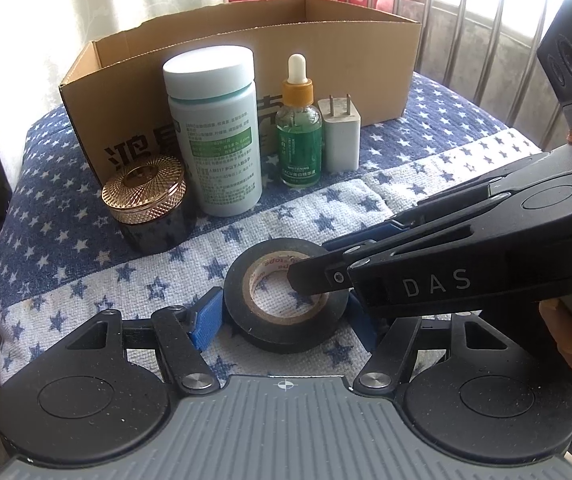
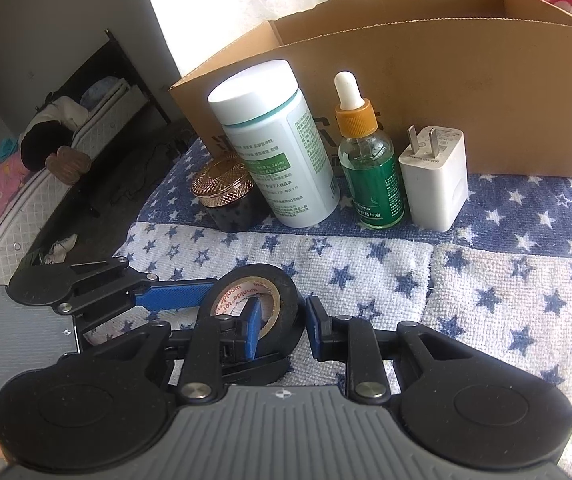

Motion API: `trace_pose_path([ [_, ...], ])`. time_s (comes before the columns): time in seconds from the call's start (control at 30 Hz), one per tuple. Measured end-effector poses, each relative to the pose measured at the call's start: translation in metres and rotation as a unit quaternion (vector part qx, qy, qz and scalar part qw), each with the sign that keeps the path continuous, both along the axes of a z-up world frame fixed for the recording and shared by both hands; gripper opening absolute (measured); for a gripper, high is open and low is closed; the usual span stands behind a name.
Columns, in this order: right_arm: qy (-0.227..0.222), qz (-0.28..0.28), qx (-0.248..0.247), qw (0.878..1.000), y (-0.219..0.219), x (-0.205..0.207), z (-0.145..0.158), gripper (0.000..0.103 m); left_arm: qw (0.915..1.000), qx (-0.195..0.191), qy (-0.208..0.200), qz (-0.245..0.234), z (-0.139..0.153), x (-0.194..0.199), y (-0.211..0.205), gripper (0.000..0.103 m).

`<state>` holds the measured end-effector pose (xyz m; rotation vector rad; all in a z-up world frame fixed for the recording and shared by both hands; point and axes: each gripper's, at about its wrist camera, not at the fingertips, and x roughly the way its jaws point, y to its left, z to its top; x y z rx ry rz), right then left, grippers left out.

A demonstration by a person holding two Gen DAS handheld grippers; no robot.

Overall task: Organize rigid objects
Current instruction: 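Close the right gripper on the rim of the black tape roll, then carry the black tape roll into the box and open the right gripper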

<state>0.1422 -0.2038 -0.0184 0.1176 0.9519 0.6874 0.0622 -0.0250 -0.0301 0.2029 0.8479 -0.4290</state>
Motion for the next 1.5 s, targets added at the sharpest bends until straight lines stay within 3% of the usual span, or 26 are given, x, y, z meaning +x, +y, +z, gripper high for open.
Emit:
trace_pose_path([
  [0.63, -0.023, -0.001, 0.006, 1.0, 0.003, -0.007, 0.013, 0.026, 0.9996, 0.007, -0.026, 0.011, 0.016, -0.008, -0.002, 0.066],
  [0.77, -0.055, 0.006, 0.012, 0.998, 0.008, -0.012, 0.037, 0.026, 0.998, 0.004, -0.06, 0.017, 0.038, -0.015, 0.004, 0.066],
  [0.9, -0.114, 0.025, 0.015, 0.993, 0.019, -0.014, 0.08, 0.026, 0.9928, 0.006, -0.117, 0.025, 0.077, -0.018, 0.012, 0.066],
  [1.03, -0.177, 0.045, 0.012, 0.983, 0.033, 0.0, 0.127, 0.026, 0.9849, 0.012, -0.17, 0.029, 0.117, -0.001, 0.016, 0.066],
  [1.13, -0.194, 0.056, 0.008, 0.979, 0.041, 0.022, 0.151, 0.026, 0.9827, 0.018, -0.182, 0.026, 0.136, 0.026, 0.016, 0.066],
  [1.23, -0.181, 0.067, -0.003, 0.981, 0.049, 0.061, 0.162, 0.026, 0.9878, 0.013, -0.154, 0.021, 0.144, 0.07, 0.013, 0.066],
  [1.3, -0.149, 0.071, -0.012, 0.986, 0.053, 0.095, 0.161, 0.026, 0.9922, 0.01, -0.123, 0.018, 0.141, 0.101, 0.009, 0.066],
  [1.5, -0.025, 0.067, -0.03, 0.997, 0.058, 0.193, 0.122, 0.026, 0.9992, 0.033, -0.023, 0.008, 0.104, 0.188, -0.012, 0.066],
])
